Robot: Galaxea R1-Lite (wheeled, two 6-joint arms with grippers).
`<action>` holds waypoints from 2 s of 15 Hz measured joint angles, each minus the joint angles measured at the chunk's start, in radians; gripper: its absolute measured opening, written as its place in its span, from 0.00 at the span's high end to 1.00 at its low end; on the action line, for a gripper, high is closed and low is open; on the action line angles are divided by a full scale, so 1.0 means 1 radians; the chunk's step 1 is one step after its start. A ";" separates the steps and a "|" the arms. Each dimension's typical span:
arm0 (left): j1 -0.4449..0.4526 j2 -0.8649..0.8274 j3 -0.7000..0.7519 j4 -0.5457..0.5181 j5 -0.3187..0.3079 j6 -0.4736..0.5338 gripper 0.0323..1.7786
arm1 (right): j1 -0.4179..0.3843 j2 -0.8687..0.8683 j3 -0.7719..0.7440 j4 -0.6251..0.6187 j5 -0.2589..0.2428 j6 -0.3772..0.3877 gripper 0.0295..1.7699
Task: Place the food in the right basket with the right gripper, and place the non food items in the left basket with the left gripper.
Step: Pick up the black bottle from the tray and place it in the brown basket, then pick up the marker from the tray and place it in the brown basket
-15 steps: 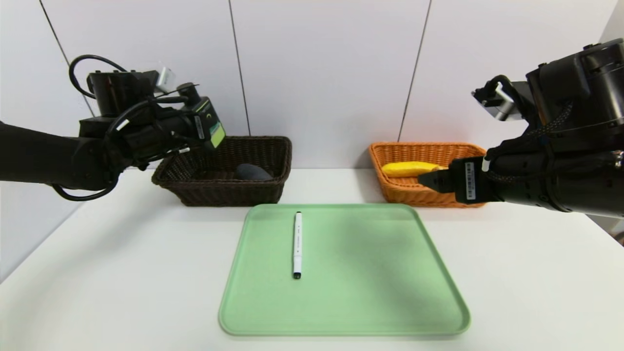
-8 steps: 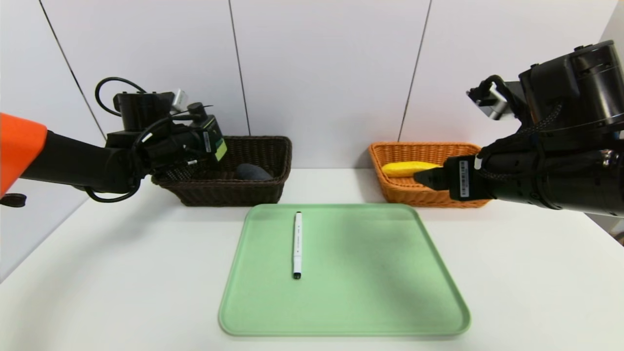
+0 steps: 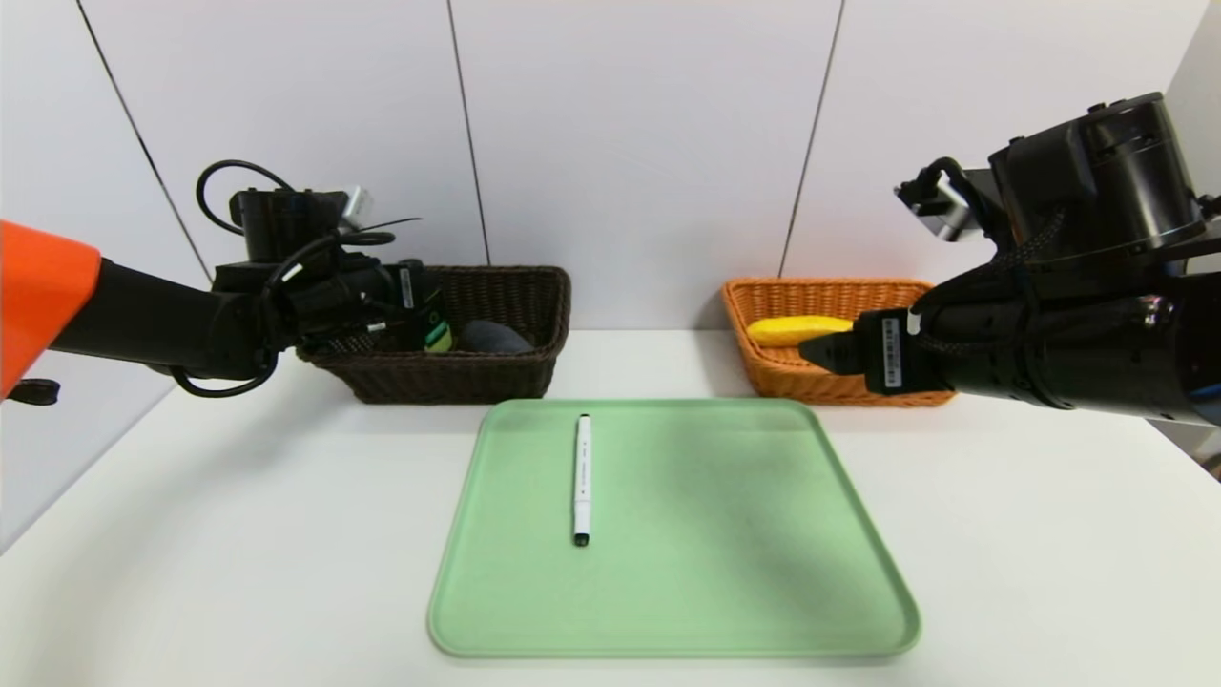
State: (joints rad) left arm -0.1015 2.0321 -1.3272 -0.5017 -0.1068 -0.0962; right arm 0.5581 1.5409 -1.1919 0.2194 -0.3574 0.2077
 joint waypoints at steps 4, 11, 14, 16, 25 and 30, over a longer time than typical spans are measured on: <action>0.001 -0.015 -0.002 0.005 0.002 0.002 0.30 | -0.006 0.003 -0.001 0.000 0.003 0.001 0.03; -0.051 -0.250 -0.170 0.318 0.005 0.000 0.15 | -0.024 -0.001 0.002 0.000 0.004 0.006 0.03; -0.180 -0.365 -0.288 0.638 0.012 -0.029 0.11 | -0.025 0.001 -0.018 0.000 0.004 0.009 0.03; -0.306 -0.407 -0.346 0.835 0.048 -0.108 0.10 | -0.025 0.004 -0.039 0.002 0.004 0.011 0.03; -0.599 -0.280 -0.420 1.215 0.135 -0.326 0.06 | -0.065 0.066 -0.134 0.097 0.081 0.130 0.03; -0.607 -0.133 -0.456 1.216 0.135 -0.349 0.05 | -0.123 0.114 -0.206 0.187 0.136 0.178 0.03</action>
State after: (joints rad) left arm -0.7089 1.8994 -1.7834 0.7138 0.0279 -0.4453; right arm 0.4347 1.6545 -1.3983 0.4060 -0.2213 0.3857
